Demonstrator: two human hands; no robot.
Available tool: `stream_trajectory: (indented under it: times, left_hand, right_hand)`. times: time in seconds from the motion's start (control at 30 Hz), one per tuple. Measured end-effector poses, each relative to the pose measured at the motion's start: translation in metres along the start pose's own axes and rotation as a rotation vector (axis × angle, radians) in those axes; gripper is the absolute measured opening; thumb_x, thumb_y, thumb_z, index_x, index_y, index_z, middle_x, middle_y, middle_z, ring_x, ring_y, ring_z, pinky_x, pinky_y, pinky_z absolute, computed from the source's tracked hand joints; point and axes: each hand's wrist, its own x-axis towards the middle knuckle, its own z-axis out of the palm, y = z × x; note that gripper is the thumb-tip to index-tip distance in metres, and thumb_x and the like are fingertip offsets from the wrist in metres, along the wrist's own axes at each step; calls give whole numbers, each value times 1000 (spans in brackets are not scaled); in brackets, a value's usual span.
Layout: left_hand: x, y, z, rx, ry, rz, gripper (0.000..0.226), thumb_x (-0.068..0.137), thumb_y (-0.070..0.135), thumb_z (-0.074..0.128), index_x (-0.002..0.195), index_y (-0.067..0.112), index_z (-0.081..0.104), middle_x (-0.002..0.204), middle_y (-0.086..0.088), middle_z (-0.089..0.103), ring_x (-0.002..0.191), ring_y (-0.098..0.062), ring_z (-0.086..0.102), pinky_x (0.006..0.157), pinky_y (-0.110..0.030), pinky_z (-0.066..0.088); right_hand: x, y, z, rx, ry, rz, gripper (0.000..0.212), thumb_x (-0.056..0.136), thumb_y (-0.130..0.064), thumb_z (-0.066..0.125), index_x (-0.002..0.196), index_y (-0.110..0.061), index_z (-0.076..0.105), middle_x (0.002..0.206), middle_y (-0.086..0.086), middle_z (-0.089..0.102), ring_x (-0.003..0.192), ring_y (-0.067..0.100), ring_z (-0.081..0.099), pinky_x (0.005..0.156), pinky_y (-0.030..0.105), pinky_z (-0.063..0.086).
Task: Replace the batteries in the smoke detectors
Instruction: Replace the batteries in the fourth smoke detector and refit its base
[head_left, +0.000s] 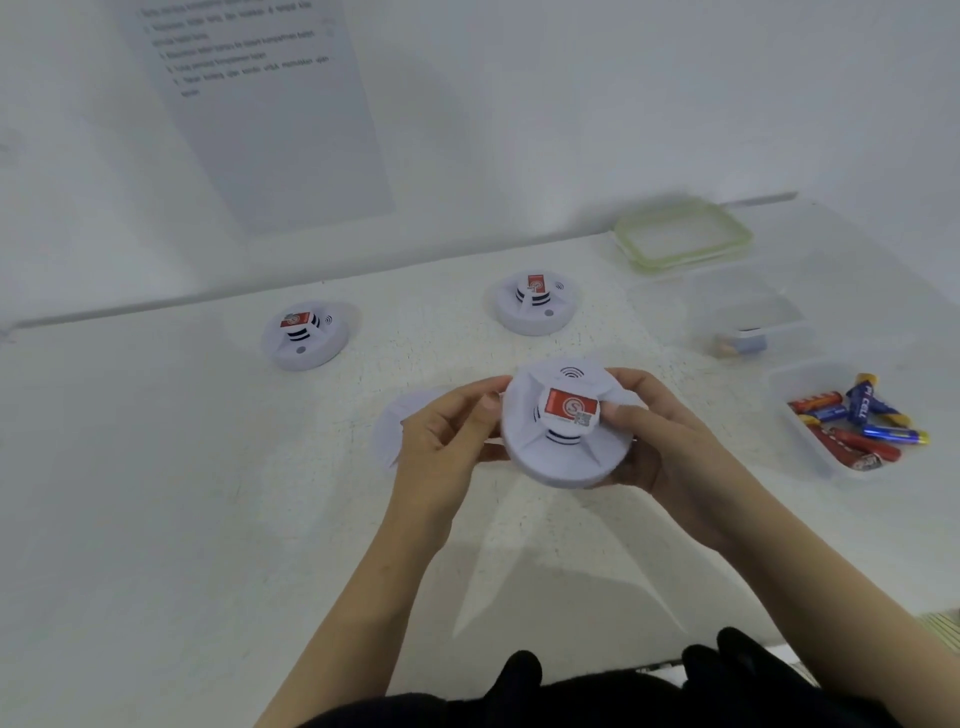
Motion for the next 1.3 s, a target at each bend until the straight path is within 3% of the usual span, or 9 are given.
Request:
stream_trajectory:
  times: [0.13, 0.23, 0.33, 0.43, 0.57, 0.73, 1.03, 1.3]
  left_hand:
    - [-4, -7, 0, 152, -221, 47, 85, 60, 39, 81, 137, 32, 44, 132, 16, 58, 123, -3, 55, 94, -24, 50]
    - [-6, -9, 5, 291, -254, 43, 120, 48, 33, 95, 144, 39, 24, 140, 27, 39, 127, 11, 42, 96, -9, 41]
    - [-4, -12, 6, 456, -153, 156, 114, 44, 44, 92, 137, 41, 27, 134, 26, 35, 123, 16, 35, 92, -1, 36]
    - [-3, -12, 1, 399, -110, 152, 103, 42, 42, 90, 130, 41, 36, 131, 18, 45, 120, 9, 44, 91, -4, 39]
    - [-3, -13, -8, 314, -158, 158, 97, 48, 28, 92, 132, 25, 44, 129, 13, 57, 121, -4, 53, 93, -16, 46]
    - [-2, -11, -21, 297, -225, 117, 99, 51, 30, 88, 139, 24, 43, 136, 7, 55, 128, -12, 51, 103, -35, 46]
    - [-1, -13, -25, 324, -309, 72, 99, 59, 24, 86, 144, 30, 37, 140, 14, 52, 129, -4, 49, 99, -20, 45]
    - [-3, -18, -16, 417, -245, 137, 98, 58, 18, 91, 136, 45, 37, 130, 32, 49, 121, 6, 50, 89, -10, 45]
  right_hand:
    - [0, 2, 1, 108, -30, 34, 47, 72, -17, 61, 116, -19, 47, 99, 11, 71, 81, 29, 66, 68, 40, 58]
    - [1, 7, 4, 171, -64, 32, 60, 74, -12, 61, 129, -31, 45, 110, 10, 69, 91, 30, 68, 71, 39, 59]
    - [0, 10, 8, 168, -133, 11, 58, 80, -11, 57, 134, -30, 46, 122, 8, 65, 101, 29, 66, 69, 35, 57]
    - [-1, 13, 9, 171, -129, 10, 55, 79, -8, 56, 131, -27, 49, 121, 11, 64, 97, 29, 67, 68, 36, 57]
    - [0, 12, 9, 91, -130, 15, 60, 73, -4, 62, 125, -30, 48, 116, 16, 64, 90, 31, 68, 71, 39, 58]
    - [0, 10, 7, -27, -214, 23, 77, 70, -1, 68, 133, -38, 44, 118, 6, 66, 103, 28, 66, 83, 42, 56]
    - [1, 18, 10, 5, -179, 11, 82, 68, 3, 69, 135, -37, 45, 120, 3, 66, 104, 30, 65, 82, 44, 56]
    - [-2, 26, 13, -34, -120, -52, 80, 68, 2, 68, 134, -37, 46, 118, 2, 65, 105, 29, 64, 84, 54, 54]
